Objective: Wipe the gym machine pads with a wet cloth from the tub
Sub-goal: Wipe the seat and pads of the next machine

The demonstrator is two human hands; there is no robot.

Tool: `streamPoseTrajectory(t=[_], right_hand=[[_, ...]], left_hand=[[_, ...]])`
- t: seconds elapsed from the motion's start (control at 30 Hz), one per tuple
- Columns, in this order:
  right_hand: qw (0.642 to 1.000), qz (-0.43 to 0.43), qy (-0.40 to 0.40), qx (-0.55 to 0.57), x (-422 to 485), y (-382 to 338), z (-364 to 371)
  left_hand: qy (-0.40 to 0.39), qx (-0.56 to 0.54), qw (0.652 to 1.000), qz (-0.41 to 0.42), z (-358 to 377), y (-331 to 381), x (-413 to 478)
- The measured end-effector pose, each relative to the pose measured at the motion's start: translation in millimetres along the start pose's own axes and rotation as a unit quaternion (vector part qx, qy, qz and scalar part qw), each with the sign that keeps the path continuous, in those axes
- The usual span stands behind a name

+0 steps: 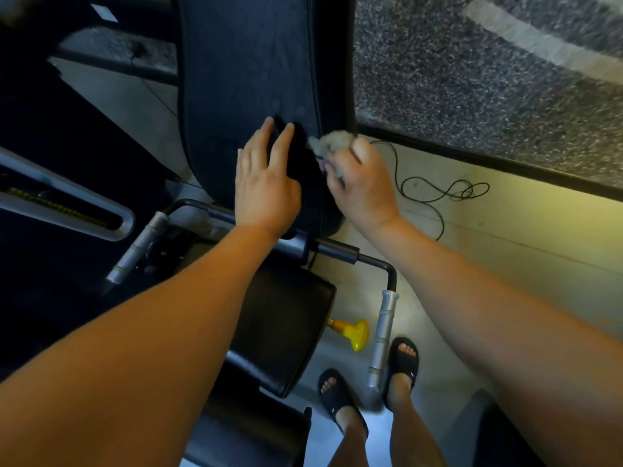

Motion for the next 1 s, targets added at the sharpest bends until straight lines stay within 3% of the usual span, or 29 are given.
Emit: streamPoseTrajectory(t=[0.1,0.23,0.4,0.53,0.63,0.77,0.9,1.0], right_hand=[[0.996,-0.001,-0.081,0.022,-56,8,10],[0.977,0.074,-0.198,-0.005,-95,19,20],[0.997,0.062,-0.043,0.026,-60,12,8],[1.000,0.011,0.002,-0.012,-61,12,16],[1.000,-0.005,-0.017,-0.025,-87,14,28],[0.992,0.120,-0.033,0.029,-101,14,35],[0.995,0.041,-0.094,-0.010,-130,22,46],[0.981,0.153,-0.115,0.000,-157,36,63]], left_hand=[[-0.028,0.003,0.999,0.027,7,4,-13],[-0.054,0.013,0.998,0.034,17,9,-22],[-0.077,0.051,0.995,0.035,26,5,-27],[-0.087,0.072,0.992,0.049,30,2,-30],[-0.097,0.093,0.989,0.060,29,-3,-30],[-0.106,0.105,0.987,0.064,28,-3,-30],[-0.108,0.105,0.986,0.067,29,-2,-31],[-0.099,0.105,0.987,0.066,35,-3,-33]])
Point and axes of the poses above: each hand's wrist, its own x-axis towards the middle knuckle, its own z-axis out of the palm, y = z × x, the point moved 2 cm from there along x, towards the middle knuckle, and after that the axes turned 13 degrees about y, right-handed, at the moved point
